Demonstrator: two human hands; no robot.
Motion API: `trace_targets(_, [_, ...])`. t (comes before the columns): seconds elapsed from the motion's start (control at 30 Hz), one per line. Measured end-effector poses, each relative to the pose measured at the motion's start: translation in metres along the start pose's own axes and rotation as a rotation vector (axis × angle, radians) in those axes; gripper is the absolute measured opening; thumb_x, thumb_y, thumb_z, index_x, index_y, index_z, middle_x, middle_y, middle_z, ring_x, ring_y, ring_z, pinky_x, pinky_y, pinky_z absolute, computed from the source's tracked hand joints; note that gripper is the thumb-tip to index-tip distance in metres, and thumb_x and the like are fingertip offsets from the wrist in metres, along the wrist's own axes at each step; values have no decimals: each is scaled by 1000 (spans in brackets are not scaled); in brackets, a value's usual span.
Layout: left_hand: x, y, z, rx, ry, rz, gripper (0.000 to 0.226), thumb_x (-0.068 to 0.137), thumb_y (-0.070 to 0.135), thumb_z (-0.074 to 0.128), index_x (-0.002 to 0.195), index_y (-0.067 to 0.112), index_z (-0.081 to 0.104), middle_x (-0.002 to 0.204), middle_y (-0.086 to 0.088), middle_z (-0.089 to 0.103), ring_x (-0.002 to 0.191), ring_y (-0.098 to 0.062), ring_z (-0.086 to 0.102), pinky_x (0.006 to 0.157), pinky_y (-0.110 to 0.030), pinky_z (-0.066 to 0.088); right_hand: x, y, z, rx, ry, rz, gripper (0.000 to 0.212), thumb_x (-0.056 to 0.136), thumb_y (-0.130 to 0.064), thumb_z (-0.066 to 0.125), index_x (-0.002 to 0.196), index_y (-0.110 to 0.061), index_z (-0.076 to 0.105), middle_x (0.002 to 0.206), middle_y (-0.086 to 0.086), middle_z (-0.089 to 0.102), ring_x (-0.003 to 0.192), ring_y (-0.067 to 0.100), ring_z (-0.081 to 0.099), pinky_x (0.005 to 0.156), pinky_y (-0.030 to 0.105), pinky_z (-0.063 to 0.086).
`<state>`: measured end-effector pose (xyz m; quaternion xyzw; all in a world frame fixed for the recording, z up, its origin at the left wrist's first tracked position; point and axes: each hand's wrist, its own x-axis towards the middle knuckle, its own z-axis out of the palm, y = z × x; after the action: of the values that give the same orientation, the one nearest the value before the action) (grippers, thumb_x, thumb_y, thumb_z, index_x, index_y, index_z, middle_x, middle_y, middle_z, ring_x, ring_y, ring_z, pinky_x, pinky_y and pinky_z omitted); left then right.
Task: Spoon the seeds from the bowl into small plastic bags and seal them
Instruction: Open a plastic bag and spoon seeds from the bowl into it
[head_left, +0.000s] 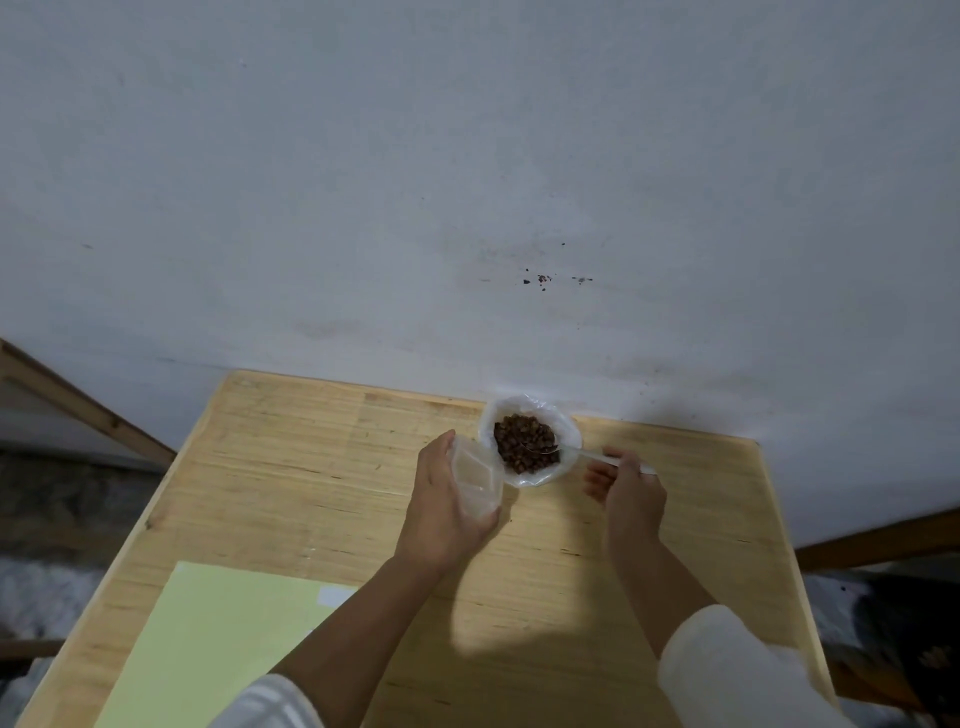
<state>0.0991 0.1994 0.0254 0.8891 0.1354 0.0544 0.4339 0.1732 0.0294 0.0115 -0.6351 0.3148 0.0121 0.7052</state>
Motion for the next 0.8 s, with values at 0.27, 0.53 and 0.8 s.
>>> trace_targets(0.27, [10, 2, 8, 12, -13, 15, 101, 64, 29, 81, 142, 4, 22, 139, -10, 31, 127, -21, 35, 105, -32, 37, -28, -31, -5, 39, -146, -120, 31, 100, -17, 36, 81, -10, 60, 65, 10, 59, 48, 14, 53, 39, 22, 42])
trace_targets(0.53, [12, 0, 9, -17, -7, -13, 102, 66, 30, 81, 143, 5, 21, 141, -6, 30, 130, -17, 33, 101, -17, 30, -42, -39, -3, -147, -259, -520, 27, 99, -13, 37, 87, -15, 61, 67, 6, 58, 53, 9, 54, 42, 22, 45])
trace_targets(0.8, [8, 0, 4, -26, 26, -19, 101, 65, 27, 82, 143, 6, 21, 140, -6, 31, 126, -16, 36, 97, -19, 35, -15, -3, 4, -549, 13, -565, 24, 98, -16, 37, 86, -15, 58, 67, 1, 61, 59, 24, 58, 58, 24, 40])
